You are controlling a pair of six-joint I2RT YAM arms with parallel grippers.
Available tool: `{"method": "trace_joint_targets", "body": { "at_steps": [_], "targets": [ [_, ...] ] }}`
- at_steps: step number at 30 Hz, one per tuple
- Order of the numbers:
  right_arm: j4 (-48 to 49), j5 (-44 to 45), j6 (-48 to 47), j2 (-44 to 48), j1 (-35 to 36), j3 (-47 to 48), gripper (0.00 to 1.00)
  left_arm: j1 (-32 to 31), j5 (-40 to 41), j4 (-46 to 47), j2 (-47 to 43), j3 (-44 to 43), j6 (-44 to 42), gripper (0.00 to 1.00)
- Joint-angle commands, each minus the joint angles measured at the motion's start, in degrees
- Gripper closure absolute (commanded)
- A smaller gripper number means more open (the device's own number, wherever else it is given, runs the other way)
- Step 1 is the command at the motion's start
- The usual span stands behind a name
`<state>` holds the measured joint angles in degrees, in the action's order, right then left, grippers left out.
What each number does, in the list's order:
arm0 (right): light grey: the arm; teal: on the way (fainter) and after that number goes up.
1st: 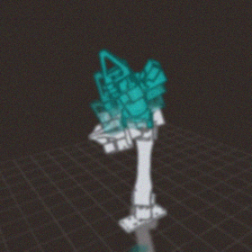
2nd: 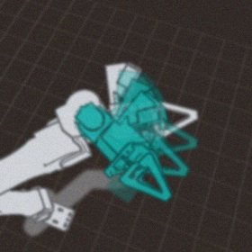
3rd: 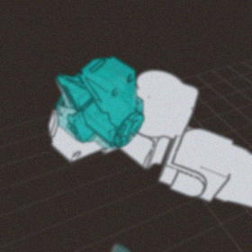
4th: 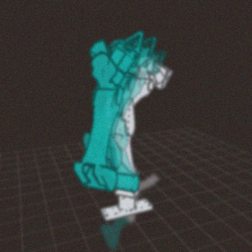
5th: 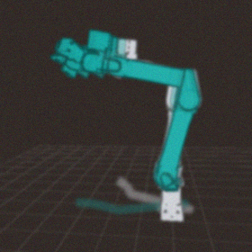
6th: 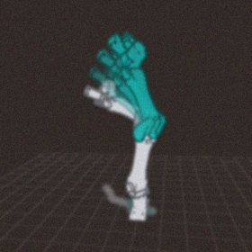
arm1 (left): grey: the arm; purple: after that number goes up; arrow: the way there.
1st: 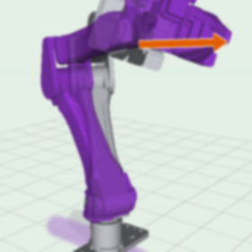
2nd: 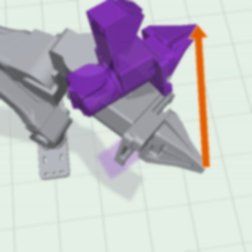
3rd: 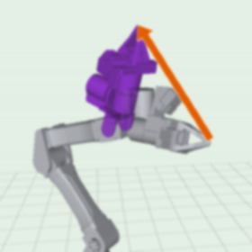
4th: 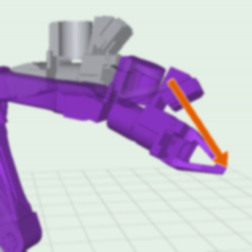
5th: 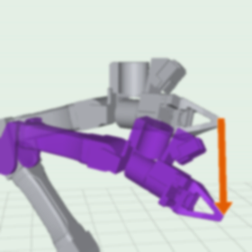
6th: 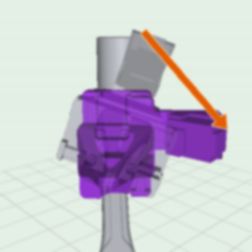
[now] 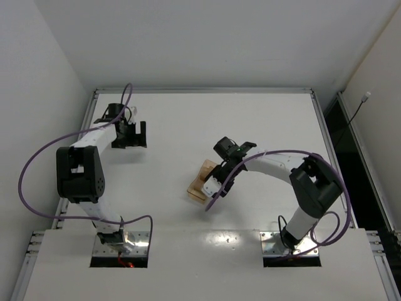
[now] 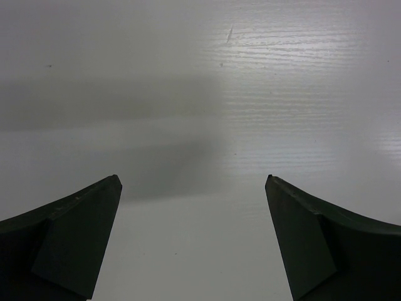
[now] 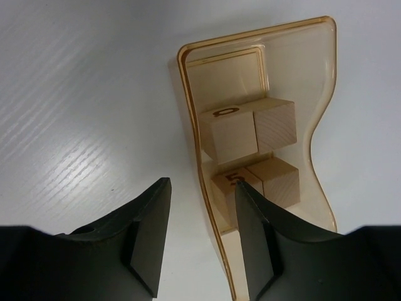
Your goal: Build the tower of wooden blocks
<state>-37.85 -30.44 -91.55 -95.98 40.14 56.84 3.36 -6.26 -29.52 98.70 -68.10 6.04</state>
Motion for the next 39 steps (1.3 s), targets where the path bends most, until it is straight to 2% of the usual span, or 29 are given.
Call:
{"method": "trace_joint_targets", "body": {
  "at_steps": [1,7,15,22,24,27,31,33,37,39],
  "targets": [
    [-0.65,-3.49,-1.70,-1.13,-0.33,3.10,0.58,0.78,-0.68,0.51,0.18,-2.13,-0.07,0.01],
    [-0.65,-1.74,-1.70,-3.59,-0.33,3.62,0.73,0.78,0.80,-0.01,1.85,-3.88,-0.07,0.01],
    [-0.65,-0.06,-2.23,-4.74,-0.33,3.63,0.81,1.30,1.34,-1.15,3.43,-5.73,-0.07,0.01],
    [-0.65,1.51,-2.23,-5.88,0.20,3.63,0.82,1.30,1.96,-1.16,4.05,-6.26,0.46,0.01],
    [-0.65,1.52,-2.23,-6.41,0.20,4.24,0.86,1.30,1.96,-1.16,4.05,-6.26,0.46,0.01],
    [-1.35,2.14,-2.23,-7.11,0.20,5.56,0.99,1.30,2.48,-1.16,4.05,-6.26,0.46,0.01],
    [-2.67,0.03,-1.62,-7.11,-0.32,6.70,1.00,1.30,2.48,-1.16,4.05,-6.26,0.46,0.01],
    [-4.15,-2.50,0.57,-5.01,-0.33,8.28,1.00,1.30,1.78,-1.16,4.58,-6.26,0.46,0.01],
    [-7.49,-9.19,14.87,-3.86,-1.02,16.00,1.00,1.30,0.02,-1.16,3.87,-5.65,-0.85,0.01],
    [-7.51,-13.67,28.04,-4.82,-1.64,21.98,1.00,1.30,0.02,-1.16,3.08,-5.64,-1.47,0.01]
  ]
}}
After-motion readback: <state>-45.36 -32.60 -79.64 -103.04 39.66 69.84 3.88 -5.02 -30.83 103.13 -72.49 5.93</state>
